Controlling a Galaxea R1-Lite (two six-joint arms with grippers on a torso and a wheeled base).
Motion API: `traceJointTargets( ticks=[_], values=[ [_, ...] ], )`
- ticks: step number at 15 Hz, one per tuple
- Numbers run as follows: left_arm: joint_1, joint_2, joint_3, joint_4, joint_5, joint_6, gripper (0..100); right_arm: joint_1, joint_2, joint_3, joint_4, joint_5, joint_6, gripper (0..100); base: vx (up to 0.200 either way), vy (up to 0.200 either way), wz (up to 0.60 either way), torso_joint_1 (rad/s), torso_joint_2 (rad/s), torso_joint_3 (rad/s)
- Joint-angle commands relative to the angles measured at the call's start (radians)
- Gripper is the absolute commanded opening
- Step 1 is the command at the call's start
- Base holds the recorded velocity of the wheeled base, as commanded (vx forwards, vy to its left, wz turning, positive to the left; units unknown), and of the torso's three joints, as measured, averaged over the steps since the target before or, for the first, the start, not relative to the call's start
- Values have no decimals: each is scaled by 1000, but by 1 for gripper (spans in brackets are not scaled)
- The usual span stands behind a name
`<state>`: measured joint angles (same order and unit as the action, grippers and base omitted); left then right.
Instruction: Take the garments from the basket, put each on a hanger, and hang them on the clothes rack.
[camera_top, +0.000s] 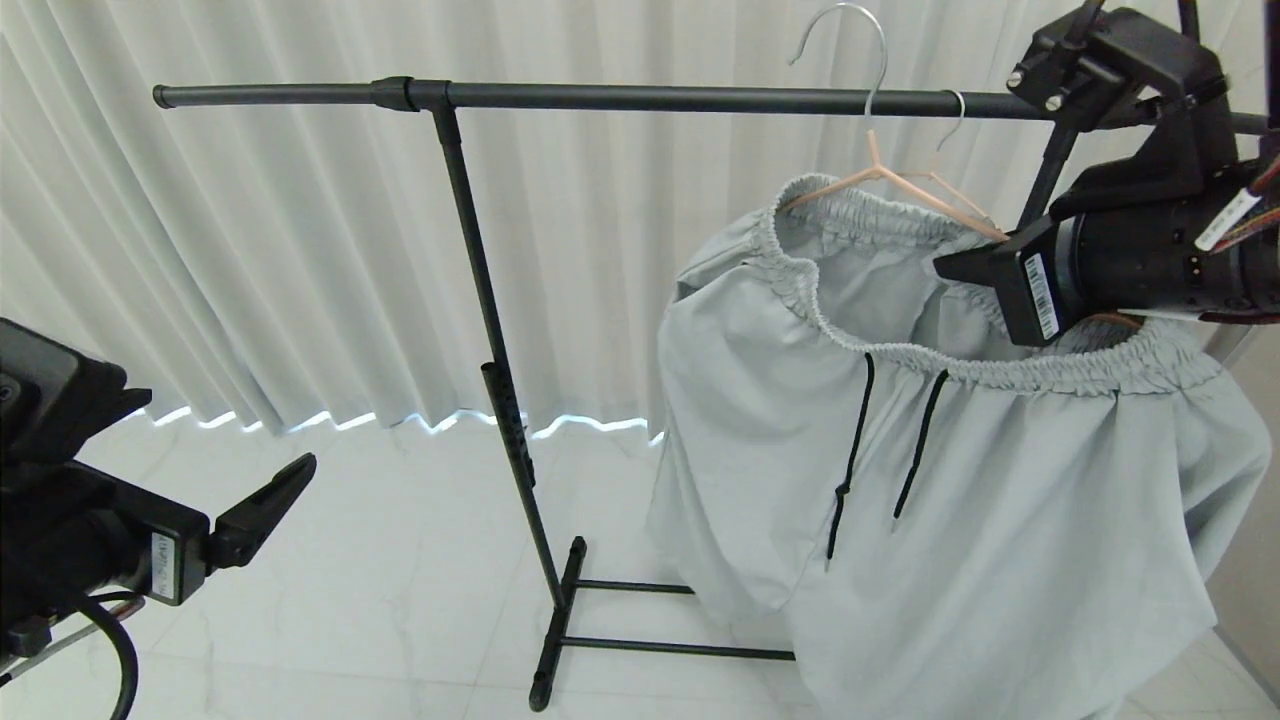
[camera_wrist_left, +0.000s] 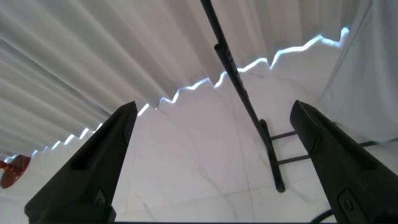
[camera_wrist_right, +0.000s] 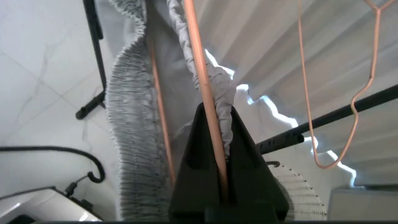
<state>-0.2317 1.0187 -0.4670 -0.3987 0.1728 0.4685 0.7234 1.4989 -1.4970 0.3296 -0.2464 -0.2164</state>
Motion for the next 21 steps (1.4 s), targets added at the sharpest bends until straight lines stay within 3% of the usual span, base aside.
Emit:
traceJointTargets(
  ticks=[1, 10, 15, 18, 21],
  values=[
    [-20, -2, 1, -2, 1, -1, 100, -2, 27, -29, -1, -1, 14, 0, 200, 0, 0, -7, 2, 7],
    [-41, -2, 4, -2, 1, 1, 100, -2, 81, -55, -49, -1, 49, 0, 200, 0, 0, 2, 3, 3],
    [-104, -2, 7, -2, 1, 1, 100, -41, 141, -74, -86, -2, 92, 0, 0, 0, 0, 0, 0, 0],
    [-106, -2, 8, -2, 1, -1, 100, -85, 215, -86, -170, -30, 98, 0, 0, 0, 0, 0, 0, 0],
    [-107, -3, 8, -2, 1, 1, 100, -87, 241, -86, -176, -28, 98, 0, 0, 0, 0, 0, 0, 0]
  ],
)
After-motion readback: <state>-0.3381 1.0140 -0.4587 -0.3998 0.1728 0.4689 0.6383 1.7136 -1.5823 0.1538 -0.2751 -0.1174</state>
